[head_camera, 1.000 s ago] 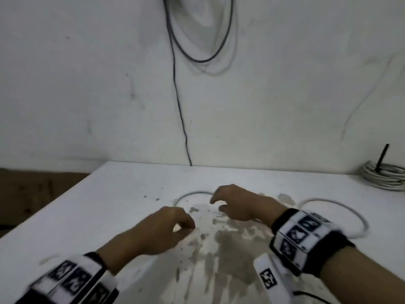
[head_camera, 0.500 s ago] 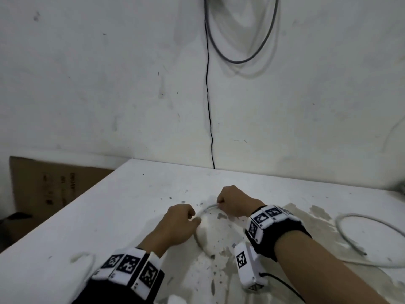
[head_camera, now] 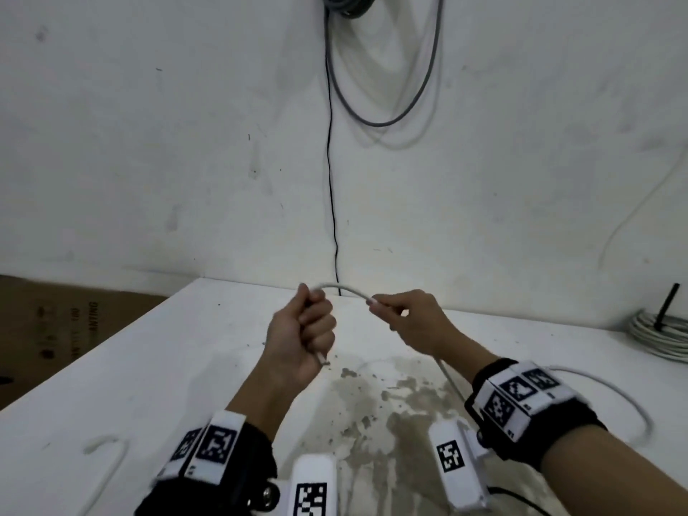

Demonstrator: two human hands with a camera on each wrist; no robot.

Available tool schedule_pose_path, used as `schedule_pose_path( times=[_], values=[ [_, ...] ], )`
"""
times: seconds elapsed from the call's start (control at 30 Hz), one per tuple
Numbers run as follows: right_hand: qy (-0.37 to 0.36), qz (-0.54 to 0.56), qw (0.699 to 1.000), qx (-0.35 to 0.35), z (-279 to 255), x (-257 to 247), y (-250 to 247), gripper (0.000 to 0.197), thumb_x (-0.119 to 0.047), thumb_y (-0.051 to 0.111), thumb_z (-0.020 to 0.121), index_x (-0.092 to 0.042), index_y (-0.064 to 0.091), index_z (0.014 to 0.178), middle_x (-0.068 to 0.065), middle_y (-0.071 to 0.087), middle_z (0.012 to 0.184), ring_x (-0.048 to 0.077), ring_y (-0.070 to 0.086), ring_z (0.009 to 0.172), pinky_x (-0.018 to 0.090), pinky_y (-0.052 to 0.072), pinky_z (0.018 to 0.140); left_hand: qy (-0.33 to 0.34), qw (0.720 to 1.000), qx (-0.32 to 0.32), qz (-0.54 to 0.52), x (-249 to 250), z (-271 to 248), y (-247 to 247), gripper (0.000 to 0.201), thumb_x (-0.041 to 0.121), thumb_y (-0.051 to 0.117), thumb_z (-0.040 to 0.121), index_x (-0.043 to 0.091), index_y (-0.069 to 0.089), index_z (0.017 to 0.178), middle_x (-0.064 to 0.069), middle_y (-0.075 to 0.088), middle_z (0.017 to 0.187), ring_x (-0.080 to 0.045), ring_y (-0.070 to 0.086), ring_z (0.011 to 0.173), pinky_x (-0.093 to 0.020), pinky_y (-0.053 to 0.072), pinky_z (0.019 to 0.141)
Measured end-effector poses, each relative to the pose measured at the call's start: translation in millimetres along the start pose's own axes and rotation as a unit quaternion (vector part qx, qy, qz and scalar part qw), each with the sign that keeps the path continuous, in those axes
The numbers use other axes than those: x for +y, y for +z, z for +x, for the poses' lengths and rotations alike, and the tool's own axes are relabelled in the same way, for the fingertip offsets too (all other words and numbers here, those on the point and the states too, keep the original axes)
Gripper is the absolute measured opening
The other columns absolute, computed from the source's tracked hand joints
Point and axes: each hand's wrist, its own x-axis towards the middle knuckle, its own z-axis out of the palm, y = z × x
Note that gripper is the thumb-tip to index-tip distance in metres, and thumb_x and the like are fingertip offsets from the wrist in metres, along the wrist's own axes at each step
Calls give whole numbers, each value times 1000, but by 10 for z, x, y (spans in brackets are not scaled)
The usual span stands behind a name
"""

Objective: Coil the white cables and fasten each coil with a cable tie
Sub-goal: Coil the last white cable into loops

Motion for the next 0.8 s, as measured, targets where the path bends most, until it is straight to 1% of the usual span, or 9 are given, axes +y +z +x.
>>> schedule_pose_path(
  times=[0.1,0.2,0.3,0.4,0.5,0.57,0.67,0.73,0.8],
  values=[
    [15,20,999,-38,-243,-43,-12,23,-22,56,93,-23,67,113,-3,49,53,2,40,39,12,36,46,91,992,-3,-84,115,28,189,49,31,30,100,14,45,57,7,28,38,-7,13,28,-18,14,26],
    [46,41,994,-92,-515,-53,-91,24,-24,52,95,-26,62,117,0,50,56,3,38,38,17,37,43,178,978,26,-108,230,20,274,44,32,29,101,16,41,62,8,28,37,-6,22,26,-17,15,27],
    [30,-37,995,-93,-756,-26,-166,21,-29,51,95,-18,67,103,-1,52,56,4,43,44,21,42,53,245,966,55,-62,228,-2,359,40,30,30,102,14,42,68,6,32,46,-4,22,29,-15,19,31],
    [-42,-160,980,-108,-920,-96,-202,32,-37,46,96,-12,61,82,3,50,55,13,39,51,32,39,59,285,945,59,149,-38,-66,487,23,17,34,101,12,45,82,2,42,67,-5,39,38,-18,37,42],
    [-141,-225,959,-102,-973,-367,-250,28,-40,47,93,-21,65,83,-2,51,49,19,41,49,28,36,54,273,857,-9,438,-405,-182,534,15,10,32,101,15,44,93,-2,51,79,-14,61,61,-26,49,59],
    [-172,-213,960,-54,-957,-476,-339,23,-37,53,86,-23,68,74,-3,51,44,18,34,41,26,33,50,231,779,-63,580,-568,-240,501,12,11,31,100,14,42,99,-2,52,84,-20,60,74,-28,50,64],
    [-173,-226,958,-37,-959,-534,-479,21,-31,53,77,-22,65,63,-7,35,38,15,28,38,24,34,51,184,701,-81,684,-656,-261,438,11,13,33,99,10,43,103,-4,53,88,-22,52,77,-33,45,65],
    [-185,-225,956,-36,-991,-571,-538,13,-24,53,69,-23,64,63,-9,38,40,16,33,40,22,36,50,196,590,-80,779,-664,-256,425,11,12,35,96,8,43,102,-8,58,89,-29,57,80,-38,46,68],
    [-195,-206,959,-20,-997,-540,-601,7,-22,56,68,-21,63,67,-12,46,43,15,41,41,22,39,49,211,522,-86,822,-640,-281,438,11,18,33,98,9,40,98,-7,56,79,-32,56,74,-39,41,61]
  ],
)
